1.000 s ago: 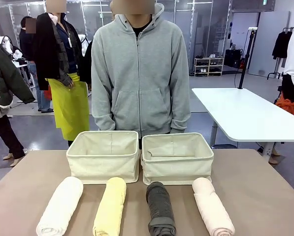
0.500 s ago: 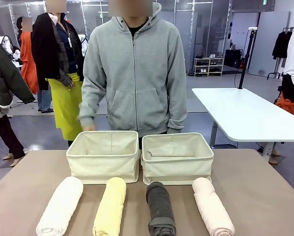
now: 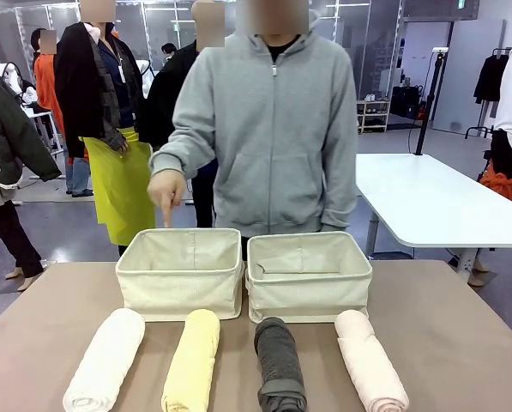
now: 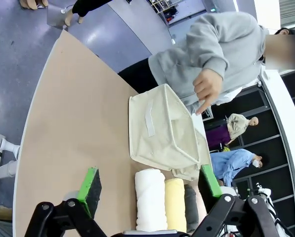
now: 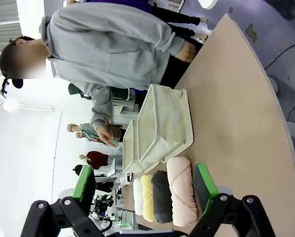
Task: Divide the towels into two baskets.
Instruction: Pick up one hotel-folded towel and place it in the Fabric basket indicated by the person.
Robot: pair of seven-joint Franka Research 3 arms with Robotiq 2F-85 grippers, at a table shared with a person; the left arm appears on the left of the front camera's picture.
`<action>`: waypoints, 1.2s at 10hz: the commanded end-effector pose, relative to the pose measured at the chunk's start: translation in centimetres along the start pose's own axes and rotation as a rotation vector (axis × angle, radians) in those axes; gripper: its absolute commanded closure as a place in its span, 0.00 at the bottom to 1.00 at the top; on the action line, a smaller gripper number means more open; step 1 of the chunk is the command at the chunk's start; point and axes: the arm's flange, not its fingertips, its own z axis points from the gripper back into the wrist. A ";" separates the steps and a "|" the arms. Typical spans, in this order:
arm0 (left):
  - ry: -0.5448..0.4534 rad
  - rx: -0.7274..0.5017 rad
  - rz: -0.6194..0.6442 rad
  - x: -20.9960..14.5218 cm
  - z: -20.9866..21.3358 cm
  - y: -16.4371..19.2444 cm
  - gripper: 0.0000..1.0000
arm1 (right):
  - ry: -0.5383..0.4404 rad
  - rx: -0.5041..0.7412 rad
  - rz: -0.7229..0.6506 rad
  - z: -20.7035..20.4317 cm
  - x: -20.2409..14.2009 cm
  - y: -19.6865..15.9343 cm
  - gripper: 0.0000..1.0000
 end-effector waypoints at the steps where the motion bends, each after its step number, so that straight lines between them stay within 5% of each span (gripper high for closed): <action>1: -0.011 -0.022 0.006 0.1 0.2 0.2 0.00 | -0.007 0.014 0.007 0.1 -0.1 0.2 0.00; 5: 0.001 -0.001 0.000 0.0 0.0 0.0 0.00 | -0.007 0.014 0.007 0.1 -0.1 0.2 0.00; 7: 0.150 -0.013 -0.149 -0.5 -3.1 -4.2 0.00 | -0.007 0.014 0.007 0.1 -0.1 0.2 0.00; 12: 0.549 0.189 -0.513 -5.4 -15.5 -13.7 0.00 | -0.007 0.014 0.007 0.1 -0.1 0.2 0.00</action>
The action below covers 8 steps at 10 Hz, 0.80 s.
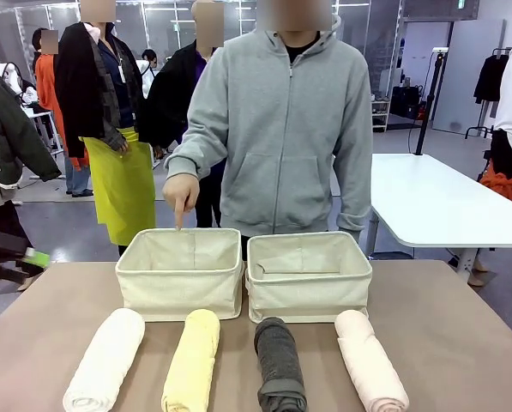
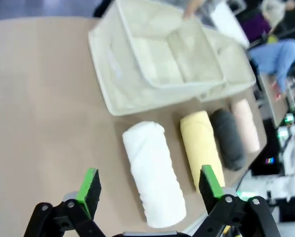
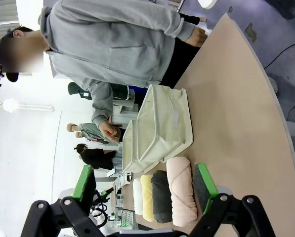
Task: Divide the towels into two baskets.
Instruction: Pick up one hotel-folded towel and place it in the Fabric basket indicated by the person.
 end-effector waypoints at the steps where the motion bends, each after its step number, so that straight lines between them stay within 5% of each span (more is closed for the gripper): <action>1: 0.086 0.044 -0.086 -1.1 -2.5 -3.1 0.00 | -0.010 0.016 0.007 0.2 -0.1 0.2 0.00; 8: 0.236 0.183 -0.140 -5.4 -8.6 -9.0 0.00 | -0.010 0.016 0.007 0.2 -0.1 0.2 0.00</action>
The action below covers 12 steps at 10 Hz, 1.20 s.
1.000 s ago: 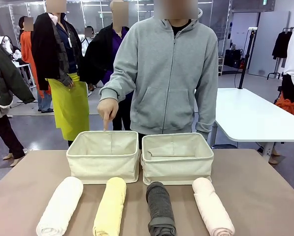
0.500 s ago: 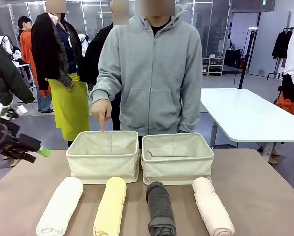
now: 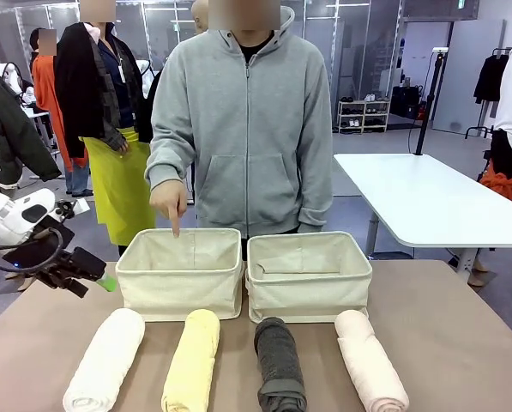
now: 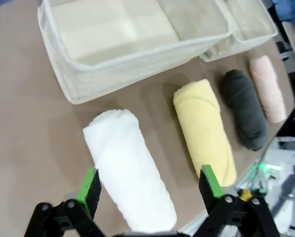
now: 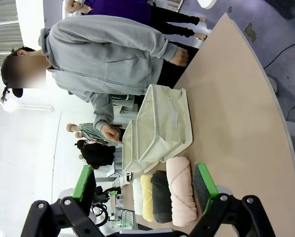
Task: Divide the towels into two baskets.
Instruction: Pick up one hotel-folded towel and place it in the Fabric basket indicated by the person.
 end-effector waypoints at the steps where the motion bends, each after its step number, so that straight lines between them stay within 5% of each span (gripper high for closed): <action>1: 0.005 0.082 0.003 -5.9 -1.2 -1.8 0.00 | -0.009 0.018 0.007 0.2 -0.1 0.2 0.00; 12: 0.222 0.304 0.077 -9.0 -7.7 -2.5 0.00 | -0.009 0.018 0.007 0.2 -0.1 0.2 0.00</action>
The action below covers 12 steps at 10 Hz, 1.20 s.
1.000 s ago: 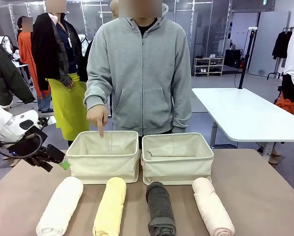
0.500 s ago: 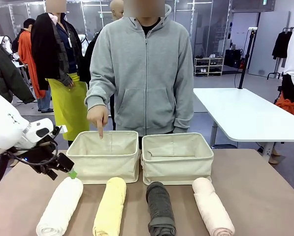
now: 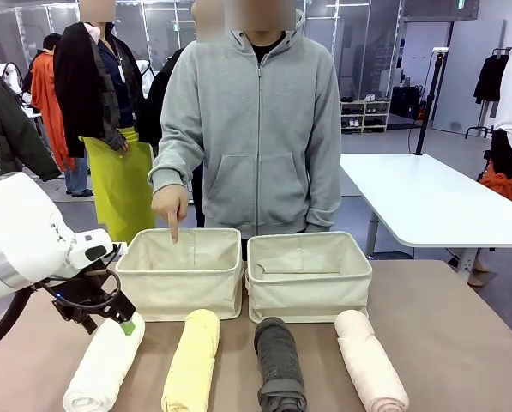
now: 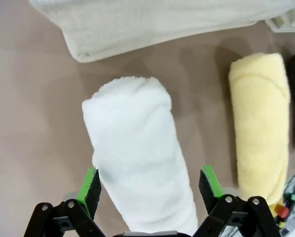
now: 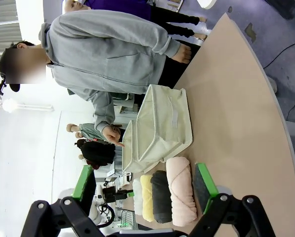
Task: Divide the towels into two baskets.
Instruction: Pick up one hotel-folded towel and place it in the Fabric basket indicated by the person.
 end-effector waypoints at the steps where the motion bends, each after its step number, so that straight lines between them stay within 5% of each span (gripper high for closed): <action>1: 0.054 0.055 0.017 -7.8 -1.4 0.0 0.00 | -0.008 0.018 0.008 0.1 -0.1 0.2 0.00; 7: 0.204 -0.077 -0.047 -8.4 -3.2 -0.1 0.00 | -0.008 0.018 0.008 0.1 -0.1 0.2 0.00; 12: 0.173 -0.076 -0.051 -8.5 -3.1 -0.1 0.55 | -0.008 0.018 0.008 0.1 -0.1 0.2 0.00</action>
